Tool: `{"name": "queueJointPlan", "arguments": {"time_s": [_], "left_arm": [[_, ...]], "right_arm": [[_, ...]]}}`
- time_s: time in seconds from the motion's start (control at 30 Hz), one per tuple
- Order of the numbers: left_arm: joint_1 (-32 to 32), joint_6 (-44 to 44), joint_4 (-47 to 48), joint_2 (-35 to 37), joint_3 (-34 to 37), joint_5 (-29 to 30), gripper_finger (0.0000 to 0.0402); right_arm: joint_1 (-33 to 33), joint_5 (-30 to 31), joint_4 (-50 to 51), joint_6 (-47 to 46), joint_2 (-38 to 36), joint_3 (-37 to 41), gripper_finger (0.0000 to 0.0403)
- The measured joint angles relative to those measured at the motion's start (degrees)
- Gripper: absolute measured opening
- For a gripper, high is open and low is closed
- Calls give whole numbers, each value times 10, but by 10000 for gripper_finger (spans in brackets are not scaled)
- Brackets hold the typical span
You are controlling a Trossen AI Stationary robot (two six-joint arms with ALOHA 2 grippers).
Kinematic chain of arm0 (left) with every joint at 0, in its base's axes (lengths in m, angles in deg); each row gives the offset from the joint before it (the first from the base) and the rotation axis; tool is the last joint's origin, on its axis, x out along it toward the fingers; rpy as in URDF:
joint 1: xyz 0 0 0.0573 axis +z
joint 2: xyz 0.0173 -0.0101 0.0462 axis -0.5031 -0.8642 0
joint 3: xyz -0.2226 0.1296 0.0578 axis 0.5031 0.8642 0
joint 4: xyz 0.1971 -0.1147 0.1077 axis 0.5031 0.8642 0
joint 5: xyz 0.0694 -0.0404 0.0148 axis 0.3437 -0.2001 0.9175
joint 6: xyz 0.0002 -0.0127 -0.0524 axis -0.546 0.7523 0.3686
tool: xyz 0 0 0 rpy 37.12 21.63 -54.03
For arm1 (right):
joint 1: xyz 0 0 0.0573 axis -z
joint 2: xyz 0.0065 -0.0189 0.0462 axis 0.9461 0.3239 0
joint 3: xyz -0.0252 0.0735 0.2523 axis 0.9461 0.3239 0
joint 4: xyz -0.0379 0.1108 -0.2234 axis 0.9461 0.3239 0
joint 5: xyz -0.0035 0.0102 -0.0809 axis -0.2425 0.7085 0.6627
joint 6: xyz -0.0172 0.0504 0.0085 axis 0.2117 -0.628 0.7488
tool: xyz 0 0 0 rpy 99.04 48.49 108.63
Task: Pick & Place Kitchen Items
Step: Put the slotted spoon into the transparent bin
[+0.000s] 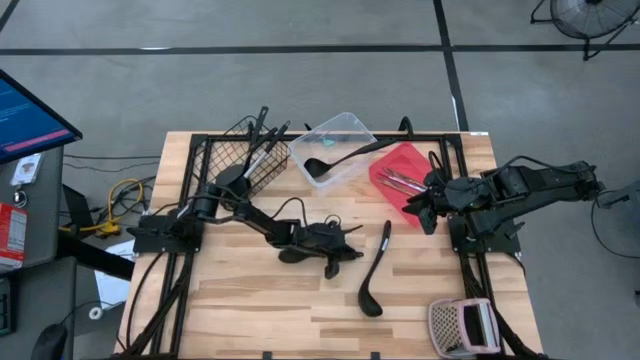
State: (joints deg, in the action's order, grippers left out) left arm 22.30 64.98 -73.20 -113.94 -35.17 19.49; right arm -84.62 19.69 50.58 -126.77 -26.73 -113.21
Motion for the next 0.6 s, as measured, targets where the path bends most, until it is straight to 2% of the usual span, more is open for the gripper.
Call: {"name": "queueJointPlan", "arguments": {"time_s": [0.23, 0.6], "left_arm": [[-3, 36, 12, 92, 4, -20, 61], [-2, 91, 9, 277, 2, 0, 61]], "right_arm": [[0, 0, -2, -1, 0, 0, 171], [0, 0, -4, 1, -1, 0, 168]]}}
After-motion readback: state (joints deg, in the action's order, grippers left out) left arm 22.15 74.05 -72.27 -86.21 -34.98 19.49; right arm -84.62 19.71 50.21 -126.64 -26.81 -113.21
